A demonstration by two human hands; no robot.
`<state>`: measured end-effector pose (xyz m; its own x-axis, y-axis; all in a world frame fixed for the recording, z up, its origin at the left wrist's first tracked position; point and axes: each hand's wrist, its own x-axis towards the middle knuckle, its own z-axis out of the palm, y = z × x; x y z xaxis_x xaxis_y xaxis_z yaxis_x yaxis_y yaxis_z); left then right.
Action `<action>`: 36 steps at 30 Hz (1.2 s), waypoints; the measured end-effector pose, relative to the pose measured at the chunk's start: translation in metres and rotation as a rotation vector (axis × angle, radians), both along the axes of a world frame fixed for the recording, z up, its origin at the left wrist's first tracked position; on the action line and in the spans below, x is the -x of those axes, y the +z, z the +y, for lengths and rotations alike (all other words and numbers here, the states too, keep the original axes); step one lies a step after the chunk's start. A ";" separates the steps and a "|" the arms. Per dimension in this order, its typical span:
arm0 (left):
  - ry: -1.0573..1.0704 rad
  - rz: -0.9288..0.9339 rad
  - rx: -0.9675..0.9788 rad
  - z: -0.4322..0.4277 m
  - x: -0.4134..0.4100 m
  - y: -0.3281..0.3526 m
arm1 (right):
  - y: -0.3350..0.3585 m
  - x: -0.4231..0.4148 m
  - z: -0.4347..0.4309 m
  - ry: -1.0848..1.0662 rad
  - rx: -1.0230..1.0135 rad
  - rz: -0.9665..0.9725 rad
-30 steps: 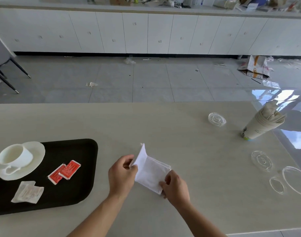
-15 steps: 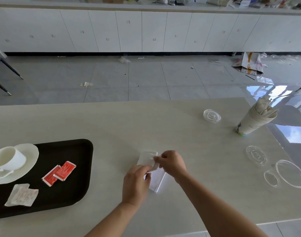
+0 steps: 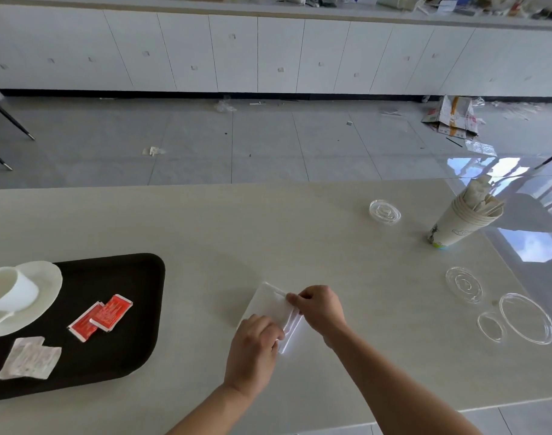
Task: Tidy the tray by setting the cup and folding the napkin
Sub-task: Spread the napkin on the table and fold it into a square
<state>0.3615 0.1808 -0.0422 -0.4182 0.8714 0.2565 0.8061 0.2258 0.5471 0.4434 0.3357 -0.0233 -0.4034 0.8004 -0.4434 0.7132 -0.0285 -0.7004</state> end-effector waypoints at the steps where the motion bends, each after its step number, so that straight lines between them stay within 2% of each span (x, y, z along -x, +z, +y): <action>1: -0.016 0.014 0.003 -0.001 0.000 -0.001 | 0.000 0.001 0.002 0.011 0.001 -0.002; 8: -0.131 0.168 0.120 -0.007 -0.011 -0.010 | -0.008 -0.010 0.002 0.073 -0.044 -0.007; 16: -0.178 0.212 0.149 -0.004 -0.015 -0.012 | -0.023 -0.017 -0.005 0.165 -0.301 -0.065; 20: -0.134 0.223 0.174 -0.001 -0.021 -0.012 | -0.031 -0.019 -0.009 0.201 -0.386 -0.049; 25: -0.017 0.185 0.326 0.003 -0.023 -0.010 | -0.031 -0.018 -0.014 0.169 -0.387 -0.042; 28: 0.027 0.232 0.339 0.003 -0.015 -0.014 | -0.032 -0.019 -0.027 0.183 -0.373 -0.066; 31: 0.048 0.260 0.359 0.001 -0.005 -0.017 | -0.033 -0.019 -0.037 0.265 -0.377 -0.110; 33: 0.067 0.301 0.419 -0.001 -0.001 -0.020 | -0.033 -0.021 -0.037 0.357 -0.468 -0.141; 36: 0.034 0.334 0.476 -0.005 -0.001 -0.027 | -0.037 -0.023 -0.028 0.673 -0.614 -0.120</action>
<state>0.3621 0.1755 -0.0689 -0.4122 0.9103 -0.0378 0.9052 0.4139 0.0964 0.4667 0.3082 -0.0599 -0.8483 0.5222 -0.0875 0.5136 0.7715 -0.3755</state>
